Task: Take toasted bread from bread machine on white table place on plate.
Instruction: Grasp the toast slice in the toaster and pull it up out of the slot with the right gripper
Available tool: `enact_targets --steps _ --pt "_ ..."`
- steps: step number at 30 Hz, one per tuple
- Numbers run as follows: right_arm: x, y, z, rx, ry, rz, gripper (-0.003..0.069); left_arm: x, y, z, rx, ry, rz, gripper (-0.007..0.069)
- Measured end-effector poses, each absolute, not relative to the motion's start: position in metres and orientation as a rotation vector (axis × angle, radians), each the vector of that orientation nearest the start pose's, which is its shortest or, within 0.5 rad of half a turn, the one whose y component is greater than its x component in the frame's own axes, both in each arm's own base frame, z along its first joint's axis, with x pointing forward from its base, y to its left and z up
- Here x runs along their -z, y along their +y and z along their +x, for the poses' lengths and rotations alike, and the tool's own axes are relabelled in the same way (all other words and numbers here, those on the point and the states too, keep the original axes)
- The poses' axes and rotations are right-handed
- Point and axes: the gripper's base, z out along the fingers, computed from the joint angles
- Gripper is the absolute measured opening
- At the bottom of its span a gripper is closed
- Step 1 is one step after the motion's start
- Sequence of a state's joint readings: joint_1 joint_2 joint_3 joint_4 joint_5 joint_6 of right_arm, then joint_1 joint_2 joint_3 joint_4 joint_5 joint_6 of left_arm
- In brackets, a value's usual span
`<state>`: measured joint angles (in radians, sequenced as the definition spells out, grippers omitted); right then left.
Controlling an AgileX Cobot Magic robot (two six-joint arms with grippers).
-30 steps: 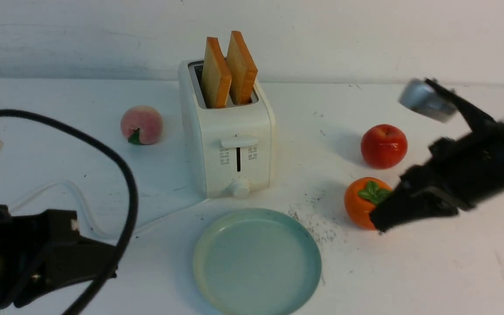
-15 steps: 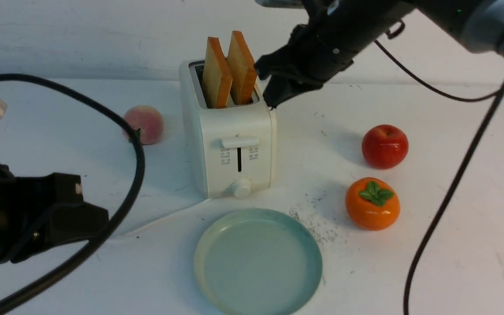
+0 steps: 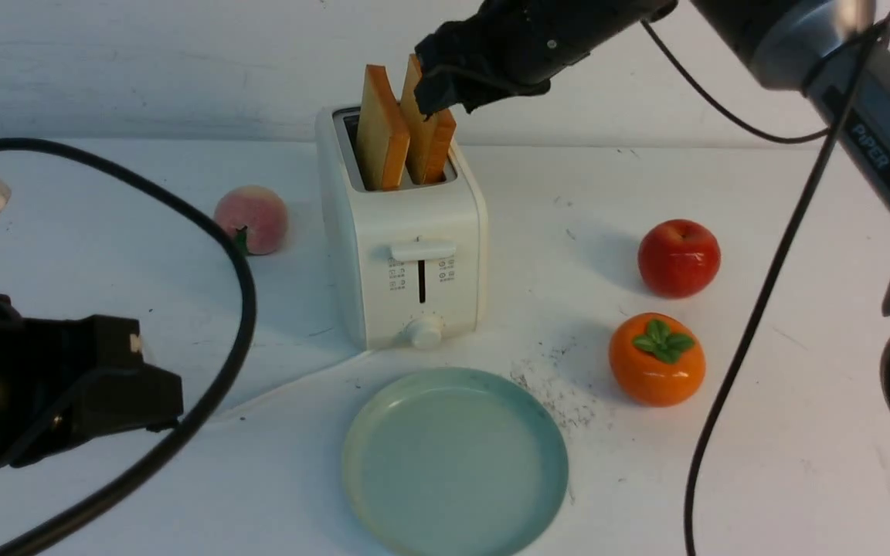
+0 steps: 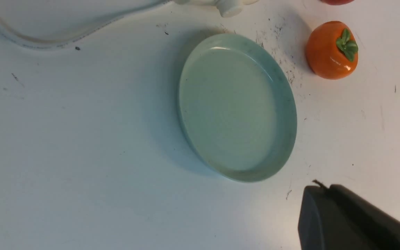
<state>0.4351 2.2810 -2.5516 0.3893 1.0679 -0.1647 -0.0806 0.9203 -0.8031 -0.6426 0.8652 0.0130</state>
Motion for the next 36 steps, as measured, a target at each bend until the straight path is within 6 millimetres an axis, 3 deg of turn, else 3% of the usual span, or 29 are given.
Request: enact_targets --steps 9,23,32,36 --pt "-0.336 0.248 0.470 -0.606 2.159 -0.586 0.0454 -0.329 -0.055 0.164 0.811 2.388 -0.186 -0.0014" --pt "-0.333 0.247 0.477 -0.542 2.125 -0.574 0.0423 -0.328 -0.056 0.163 0.814 2.398 -0.181 -0.0013" --pt "-0.317 0.247 0.486 -0.492 2.129 -0.574 0.0370 -0.328 -0.056 0.163 0.814 2.398 -0.181 -0.0008" --pt "-0.309 0.251 0.488 -0.529 2.138 -0.562 0.0290 -0.328 -0.055 0.163 0.804 2.401 -0.177 -0.0003"
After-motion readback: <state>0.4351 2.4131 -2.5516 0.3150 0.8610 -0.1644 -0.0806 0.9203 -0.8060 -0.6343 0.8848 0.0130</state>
